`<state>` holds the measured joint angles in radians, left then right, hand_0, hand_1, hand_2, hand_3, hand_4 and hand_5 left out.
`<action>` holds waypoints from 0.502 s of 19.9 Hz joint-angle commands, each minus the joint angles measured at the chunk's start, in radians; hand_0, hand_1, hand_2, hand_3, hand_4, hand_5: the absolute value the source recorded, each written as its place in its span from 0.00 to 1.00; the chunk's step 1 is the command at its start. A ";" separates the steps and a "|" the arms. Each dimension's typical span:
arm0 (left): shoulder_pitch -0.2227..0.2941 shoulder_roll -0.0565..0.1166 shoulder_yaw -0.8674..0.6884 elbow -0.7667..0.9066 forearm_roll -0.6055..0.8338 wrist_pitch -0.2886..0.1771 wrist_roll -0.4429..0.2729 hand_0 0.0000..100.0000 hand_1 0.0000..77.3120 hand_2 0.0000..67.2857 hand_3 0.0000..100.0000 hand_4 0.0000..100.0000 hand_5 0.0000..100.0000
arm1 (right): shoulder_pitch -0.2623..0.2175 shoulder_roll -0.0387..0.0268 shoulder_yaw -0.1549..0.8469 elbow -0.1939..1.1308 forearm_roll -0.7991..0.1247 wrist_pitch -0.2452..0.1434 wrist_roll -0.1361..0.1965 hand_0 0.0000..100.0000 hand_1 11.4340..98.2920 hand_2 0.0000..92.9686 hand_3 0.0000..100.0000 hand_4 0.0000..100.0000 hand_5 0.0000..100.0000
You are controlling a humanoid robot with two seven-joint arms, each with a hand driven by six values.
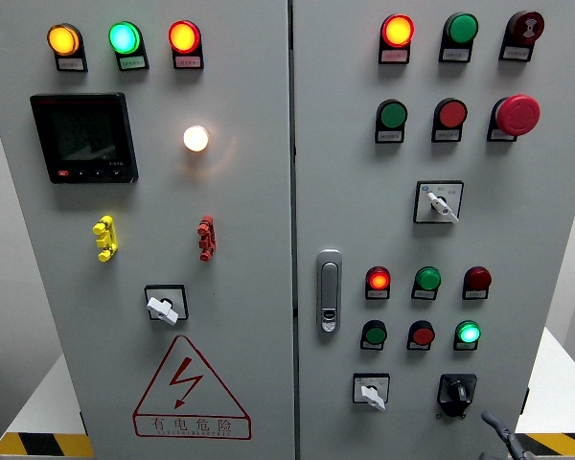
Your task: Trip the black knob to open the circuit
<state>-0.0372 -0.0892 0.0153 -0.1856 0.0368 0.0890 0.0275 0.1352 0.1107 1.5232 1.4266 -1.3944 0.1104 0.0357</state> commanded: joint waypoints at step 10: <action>0.000 -0.001 0.000 0.000 0.000 0.000 0.000 0.00 0.00 0.29 0.26 0.10 0.09 | -0.080 0.0074 -0.018 0.084 0.005 0.005 0.003 1.00 0.40 0.03 0.41 0.31 0.58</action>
<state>-0.0379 -0.0891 0.0153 -0.1856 0.0368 0.0890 0.0275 0.0713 0.1179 1.5086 1.4917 -1.3900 0.1127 0.0382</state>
